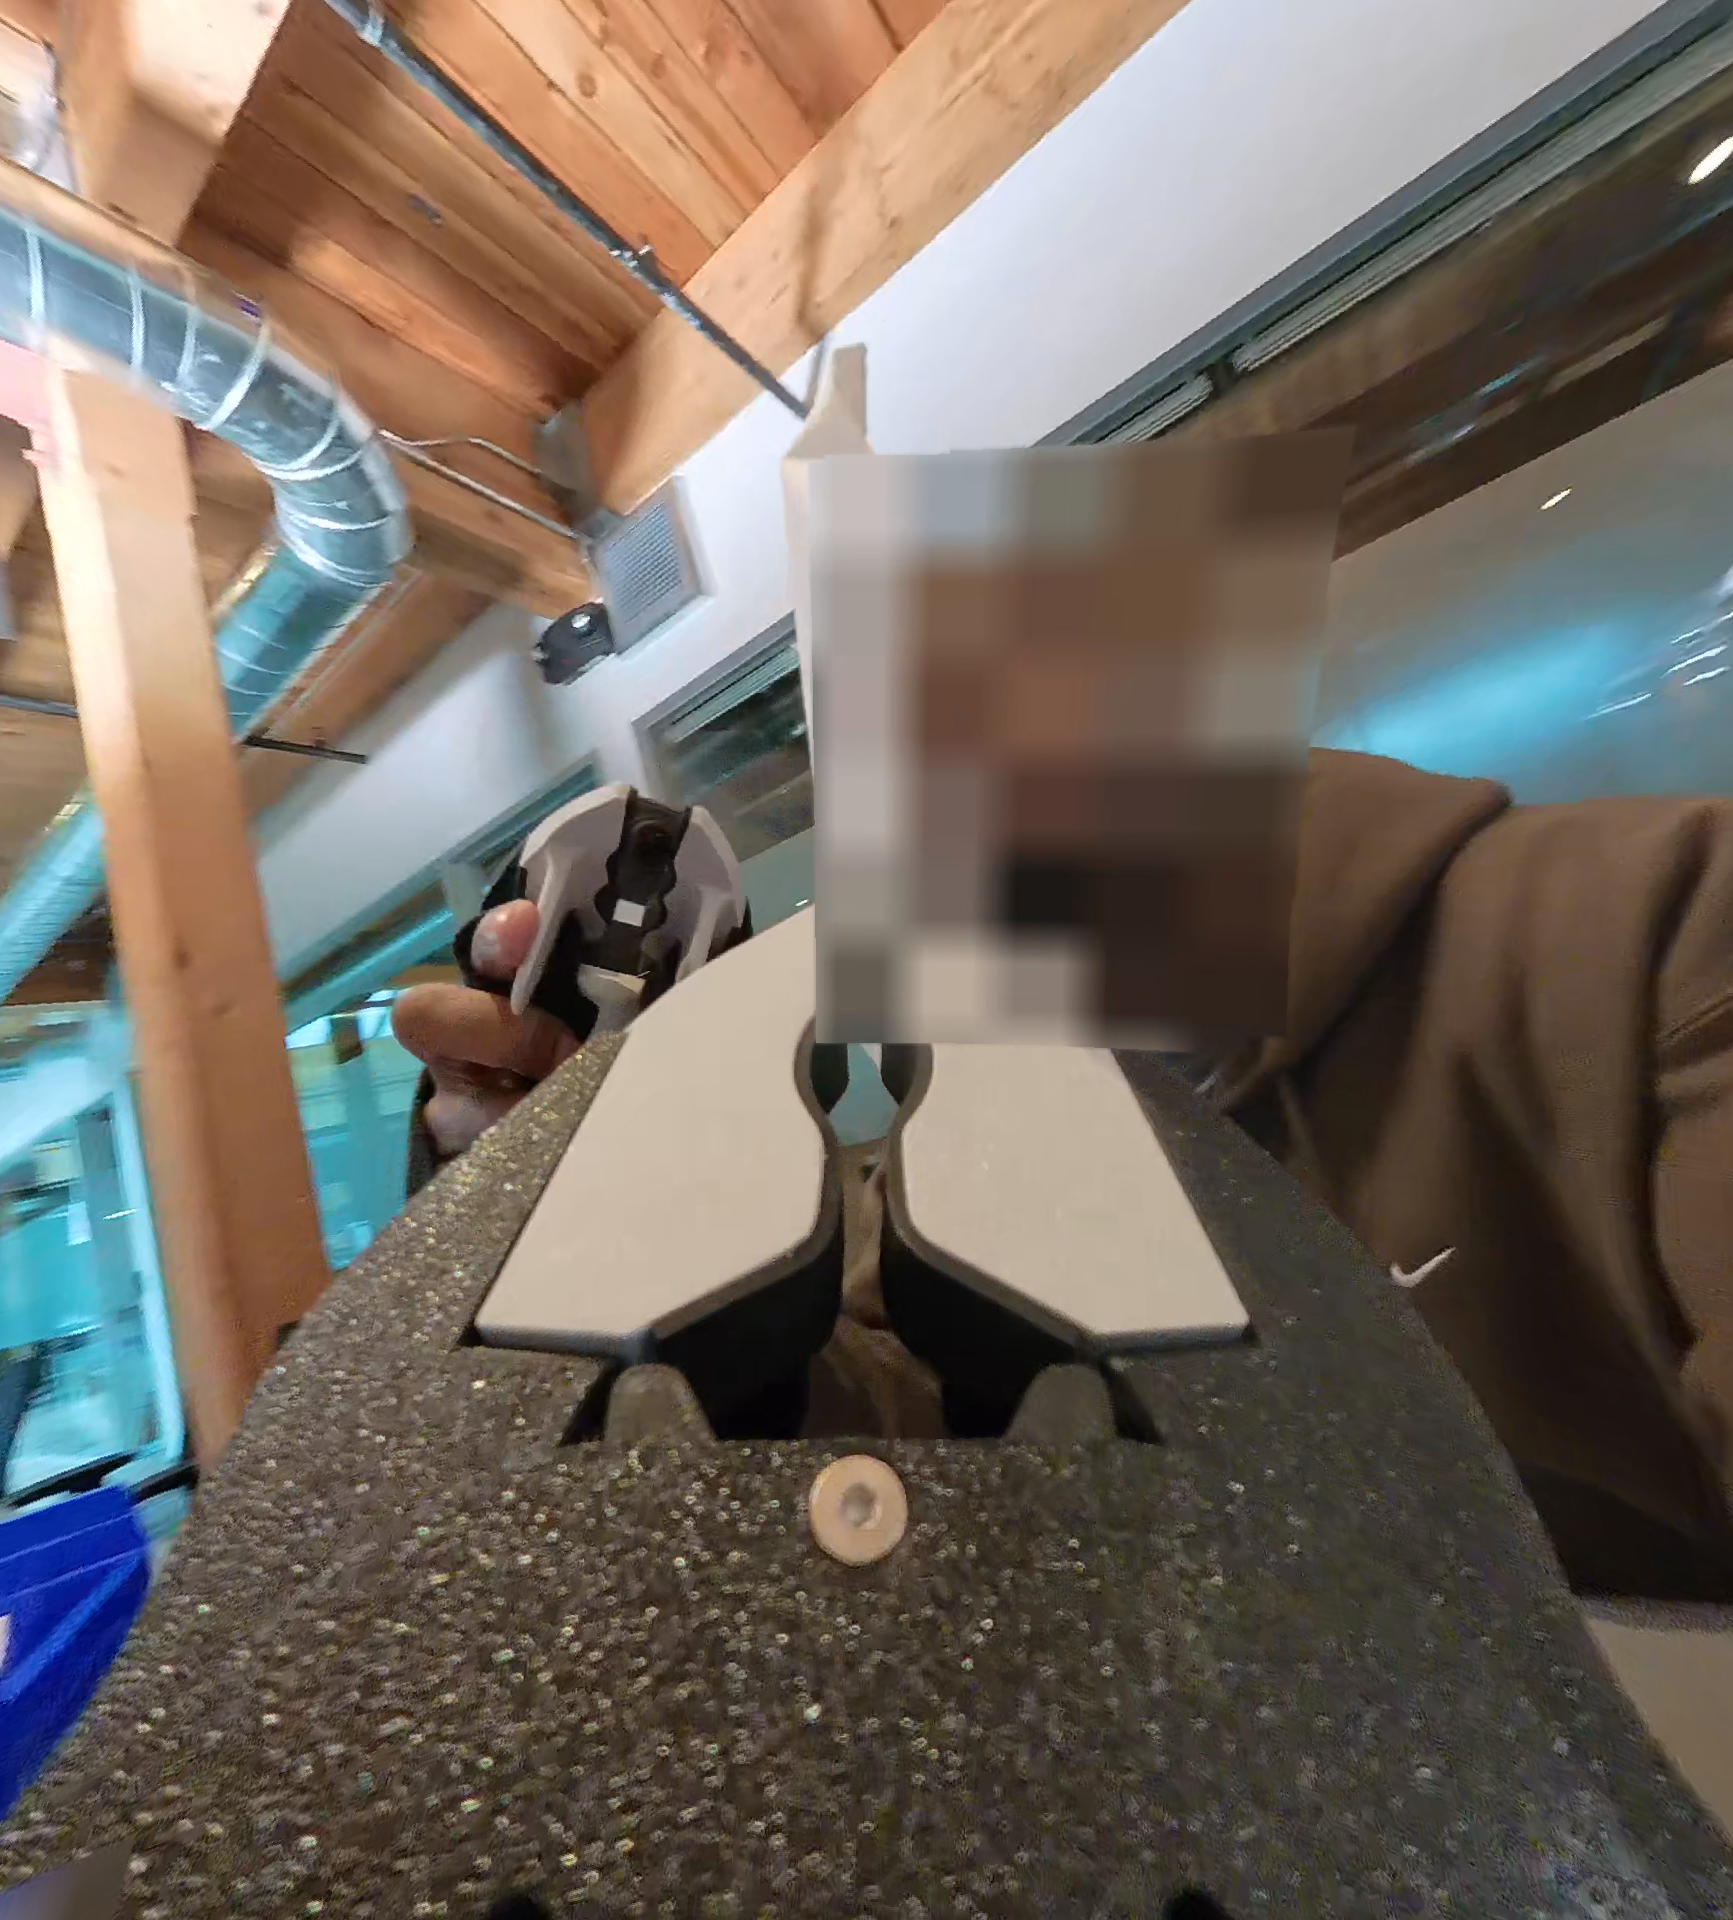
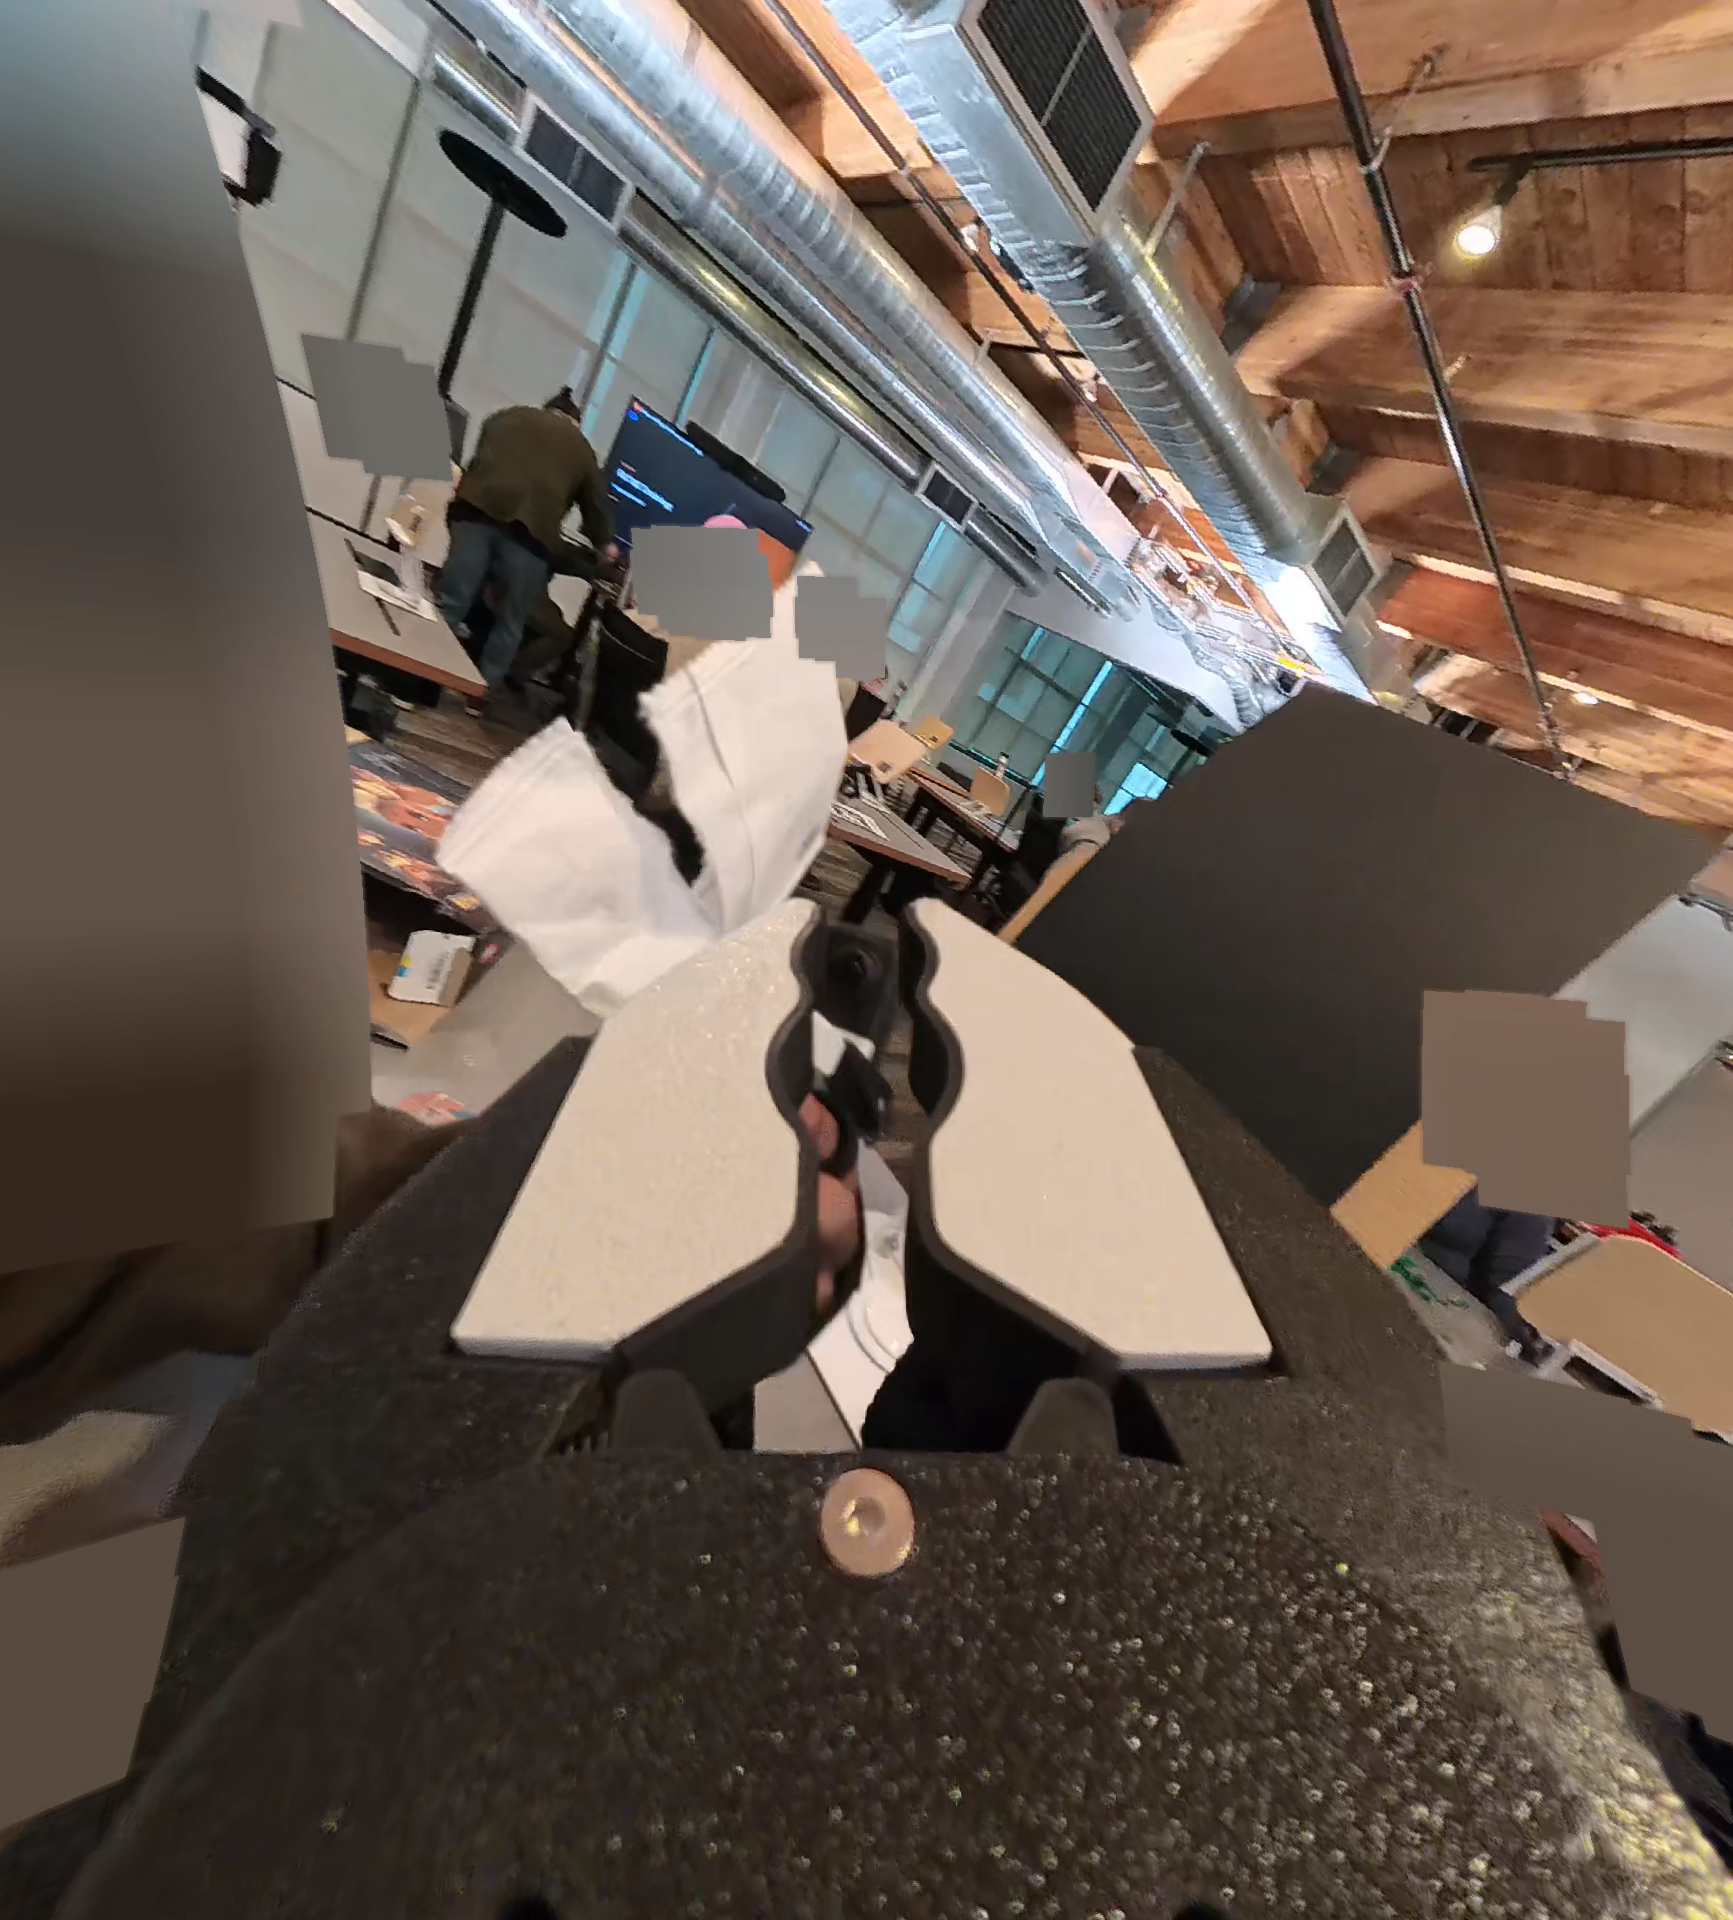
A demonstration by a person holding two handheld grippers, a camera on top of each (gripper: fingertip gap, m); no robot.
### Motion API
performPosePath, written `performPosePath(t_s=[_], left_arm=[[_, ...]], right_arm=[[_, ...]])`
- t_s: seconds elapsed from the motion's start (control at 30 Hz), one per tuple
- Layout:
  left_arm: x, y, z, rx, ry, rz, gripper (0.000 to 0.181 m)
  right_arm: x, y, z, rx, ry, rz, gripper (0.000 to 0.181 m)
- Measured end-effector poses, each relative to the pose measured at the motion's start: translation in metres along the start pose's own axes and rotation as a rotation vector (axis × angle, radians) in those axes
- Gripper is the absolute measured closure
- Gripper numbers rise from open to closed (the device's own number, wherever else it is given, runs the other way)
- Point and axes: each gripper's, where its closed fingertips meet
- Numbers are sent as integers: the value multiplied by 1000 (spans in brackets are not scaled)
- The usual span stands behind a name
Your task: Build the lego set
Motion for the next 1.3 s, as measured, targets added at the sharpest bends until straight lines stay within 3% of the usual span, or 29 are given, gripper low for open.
performPosePath(t_s=[0.2, 0.37, 0.73, 0.93, 1.1, 1.3], left_arm=[[2, -9, -4, 26, -72, 93, 181], [-8, -24, -6, -13, -37, 150, 181], [-10, -31, -10, -44, -34, 173, 181], [-4, -32, -14, -69, -66, 172, 181], [-1, -22, -18, -68, -45, 102, 181], [3, 10, -14, -46, 60, -79, 181]], right_arm=[[-18, 12, -3, 32, 60, -7, 168], [-27, 18, -3, 46, 102, -29, 167], [-21, 4, -8, -9, 115, -88, 164], [-35, 13, -6, 53, 253, -193, 166], [-39, 15, -6, 79, 279, -207, 168], [-41, 17, -1, 82, 228, -46, 155]])
Point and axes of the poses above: each gripper's, where its closed fingertips meet, z back along the fingers, y out of its top, x = y × z across the jaws, and after that the axes turned 7 degrees about -x, right-handed
